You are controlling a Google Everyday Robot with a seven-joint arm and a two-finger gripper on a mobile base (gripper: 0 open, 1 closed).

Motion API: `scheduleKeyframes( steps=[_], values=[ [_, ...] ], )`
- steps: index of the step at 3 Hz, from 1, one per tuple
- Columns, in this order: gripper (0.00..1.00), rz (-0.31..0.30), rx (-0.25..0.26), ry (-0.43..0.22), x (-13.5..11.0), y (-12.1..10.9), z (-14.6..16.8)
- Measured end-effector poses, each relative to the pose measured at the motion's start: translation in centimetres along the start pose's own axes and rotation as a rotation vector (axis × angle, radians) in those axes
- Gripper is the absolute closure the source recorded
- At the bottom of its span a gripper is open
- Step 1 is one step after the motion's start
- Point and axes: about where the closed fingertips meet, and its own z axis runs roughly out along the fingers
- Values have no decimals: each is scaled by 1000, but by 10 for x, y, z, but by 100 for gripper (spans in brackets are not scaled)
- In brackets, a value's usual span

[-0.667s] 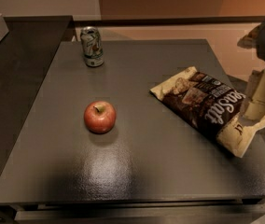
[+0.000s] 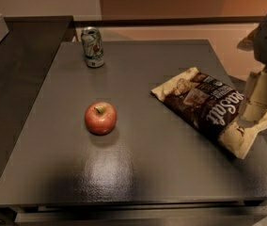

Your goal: Move brown chip bag near apple

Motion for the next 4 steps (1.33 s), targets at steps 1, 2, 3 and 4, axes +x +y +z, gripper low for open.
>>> scheduleKeyframes(
  steps=[1,2,3,4],
  values=[
    [0,40,-3,33,2,-5,15],
    [0,128,-3,80,10,-17,36],
    [0,215,-7,113,17,-24,59],
    [0,306,-6,141,26,-32,81]
  ],
)
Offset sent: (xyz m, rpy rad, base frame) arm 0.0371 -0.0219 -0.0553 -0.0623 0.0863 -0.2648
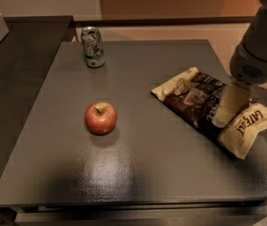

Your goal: Move brown chip bag near apple

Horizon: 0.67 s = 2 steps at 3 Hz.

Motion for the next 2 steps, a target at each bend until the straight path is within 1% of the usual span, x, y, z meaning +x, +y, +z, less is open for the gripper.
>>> scheduleKeyframes(
  steps=[1,2],
  values=[
    [0,94,0,21,6,-11,23],
    [0,135,-1,24,9,-15,33]
  ],
)
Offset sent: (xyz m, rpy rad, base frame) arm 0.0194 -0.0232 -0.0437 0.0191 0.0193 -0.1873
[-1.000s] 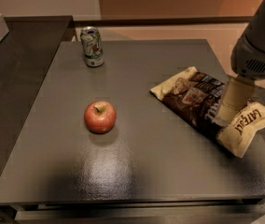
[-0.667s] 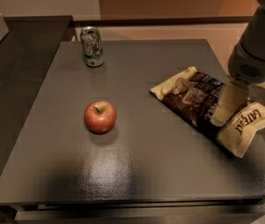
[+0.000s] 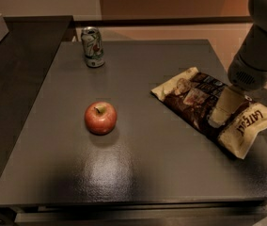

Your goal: Move brown chip bag near apple

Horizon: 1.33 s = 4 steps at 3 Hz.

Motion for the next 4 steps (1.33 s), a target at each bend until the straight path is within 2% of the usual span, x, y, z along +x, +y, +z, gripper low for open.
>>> scheduleKeyframes(
  steps=[2,3,4],
  values=[
    [0,38,-75,12,0,8,20],
    [18,44,-106,20,-2,13,23],
    [41,42,-126,15,-5,18,20]
  ],
)
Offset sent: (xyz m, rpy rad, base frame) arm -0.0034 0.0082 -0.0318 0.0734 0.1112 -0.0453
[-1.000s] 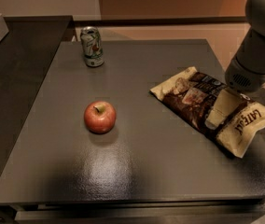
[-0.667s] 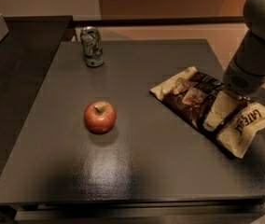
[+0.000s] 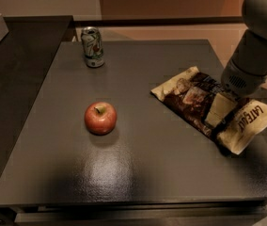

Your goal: Move brown chip bag near apple

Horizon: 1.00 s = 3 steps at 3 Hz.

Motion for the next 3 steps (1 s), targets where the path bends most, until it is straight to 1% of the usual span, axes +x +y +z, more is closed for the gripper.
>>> scheduleKeyframes(
  steps=[2,3],
  values=[
    [88,-23,-21,-30,-10,14,-12],
    [100,-52,-36,-53,-23,27,-23]
  ],
)
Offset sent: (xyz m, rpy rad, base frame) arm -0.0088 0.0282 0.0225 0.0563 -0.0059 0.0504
